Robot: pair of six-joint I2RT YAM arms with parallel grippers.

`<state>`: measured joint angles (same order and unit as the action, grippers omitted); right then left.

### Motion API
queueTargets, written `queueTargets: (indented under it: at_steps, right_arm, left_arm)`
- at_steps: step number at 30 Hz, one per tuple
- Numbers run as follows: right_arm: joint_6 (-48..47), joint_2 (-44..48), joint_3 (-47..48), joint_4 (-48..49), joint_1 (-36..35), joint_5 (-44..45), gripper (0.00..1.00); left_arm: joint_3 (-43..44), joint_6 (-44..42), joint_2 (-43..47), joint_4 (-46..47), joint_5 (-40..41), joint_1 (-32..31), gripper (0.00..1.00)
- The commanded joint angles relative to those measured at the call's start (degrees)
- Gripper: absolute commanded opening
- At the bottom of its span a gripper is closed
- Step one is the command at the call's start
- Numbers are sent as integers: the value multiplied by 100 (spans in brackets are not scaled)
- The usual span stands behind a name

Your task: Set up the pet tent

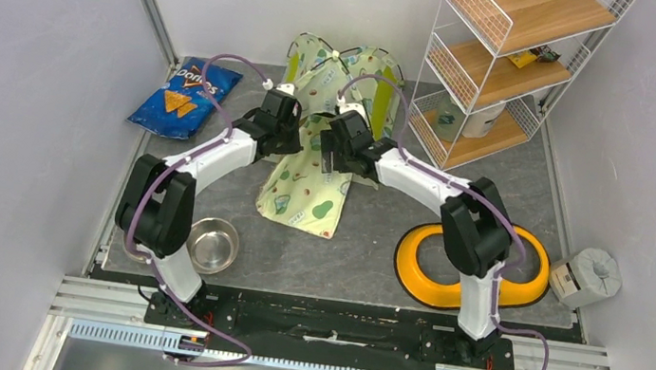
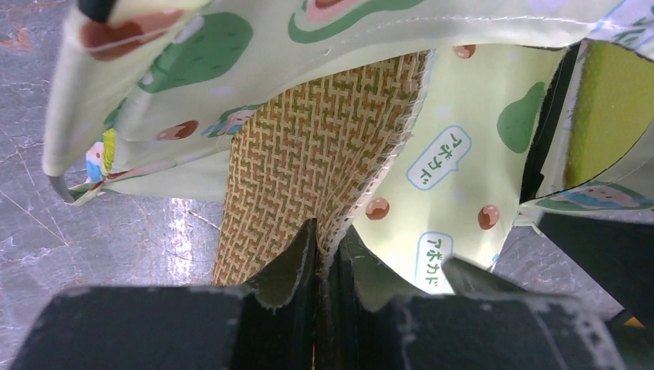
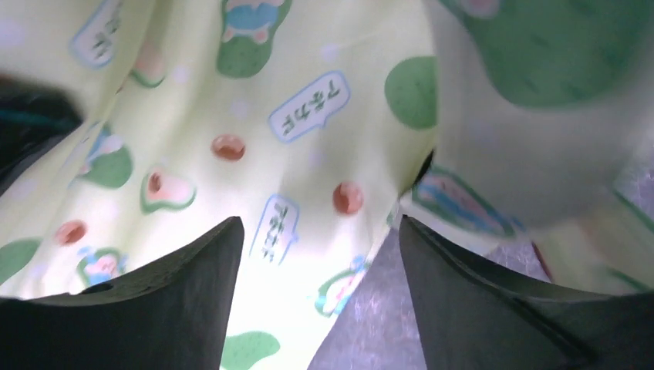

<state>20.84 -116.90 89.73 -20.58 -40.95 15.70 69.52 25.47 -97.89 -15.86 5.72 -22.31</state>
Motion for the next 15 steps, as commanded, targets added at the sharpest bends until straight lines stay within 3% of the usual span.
queueTargets:
  at_steps: [1, 7, 15]
  right_arm:
    - [440, 864, -462, 27, -34, -424, 84]
    - [752, 1238, -1254, -31, -297, -728, 89]
    - [777, 602, -1485, 160, -607, -957, 84]
  left_arm:
    - [74, 260, -199, -6, 180, 5, 15]
    - [29, 384, -301, 74, 394, 6, 13]
    - [-17, 385, -303, 144, 442, -1, 13]
